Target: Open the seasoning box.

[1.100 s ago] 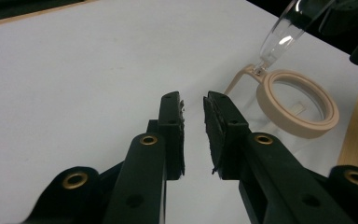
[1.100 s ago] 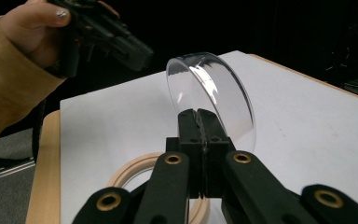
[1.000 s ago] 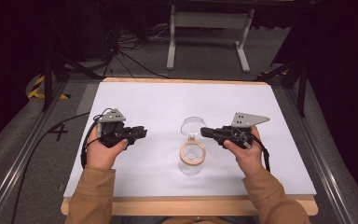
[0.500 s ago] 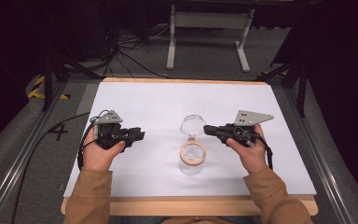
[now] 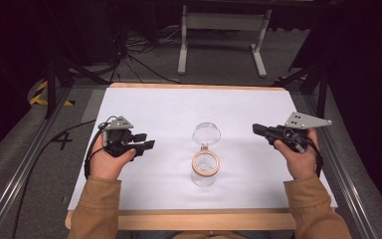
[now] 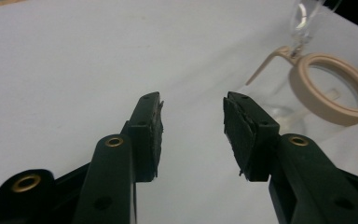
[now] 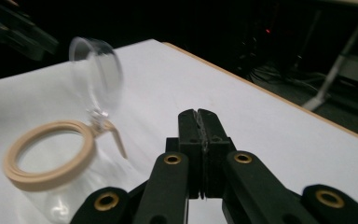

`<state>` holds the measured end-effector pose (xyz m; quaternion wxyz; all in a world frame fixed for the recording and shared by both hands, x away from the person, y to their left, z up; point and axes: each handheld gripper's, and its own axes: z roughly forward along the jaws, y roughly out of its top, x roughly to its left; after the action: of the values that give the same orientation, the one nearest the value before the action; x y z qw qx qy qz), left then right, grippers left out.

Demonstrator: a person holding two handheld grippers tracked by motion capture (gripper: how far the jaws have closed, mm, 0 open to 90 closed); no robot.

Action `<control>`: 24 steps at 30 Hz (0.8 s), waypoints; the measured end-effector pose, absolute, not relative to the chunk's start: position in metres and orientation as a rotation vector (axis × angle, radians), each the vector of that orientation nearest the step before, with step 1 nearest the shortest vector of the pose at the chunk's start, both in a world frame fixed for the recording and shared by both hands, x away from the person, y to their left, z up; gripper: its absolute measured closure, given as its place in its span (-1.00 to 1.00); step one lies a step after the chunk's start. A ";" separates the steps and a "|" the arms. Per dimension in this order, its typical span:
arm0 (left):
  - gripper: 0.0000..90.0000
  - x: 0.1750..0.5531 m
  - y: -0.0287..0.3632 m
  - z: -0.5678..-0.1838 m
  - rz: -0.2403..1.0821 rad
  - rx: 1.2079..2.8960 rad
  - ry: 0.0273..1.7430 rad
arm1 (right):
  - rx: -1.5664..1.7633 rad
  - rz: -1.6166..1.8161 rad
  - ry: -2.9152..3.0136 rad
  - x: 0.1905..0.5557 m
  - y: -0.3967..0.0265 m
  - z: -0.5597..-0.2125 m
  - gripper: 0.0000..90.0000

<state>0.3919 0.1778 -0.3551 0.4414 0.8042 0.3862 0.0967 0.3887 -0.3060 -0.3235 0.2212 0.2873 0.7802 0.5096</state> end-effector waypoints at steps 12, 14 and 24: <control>0.24 0.406 0.183 -0.366 0.236 2.019 1.025 | 1.032 1.226 2.105 0.400 -0.364 -0.344 0.96; 0.23 0.409 0.183 -0.370 0.237 2.027 1.050 | 1.059 1.211 2.104 0.400 -0.367 -0.347 0.95; 0.25 0.420 0.185 -0.384 0.202 2.045 1.094 | 1.189 1.079 2.143 0.411 -0.384 -0.376 0.85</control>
<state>0.4202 0.1846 -0.3837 0.3955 0.8068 0.4317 0.0799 0.4106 -0.3842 -0.3764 0.2300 0.4320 0.7788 0.3923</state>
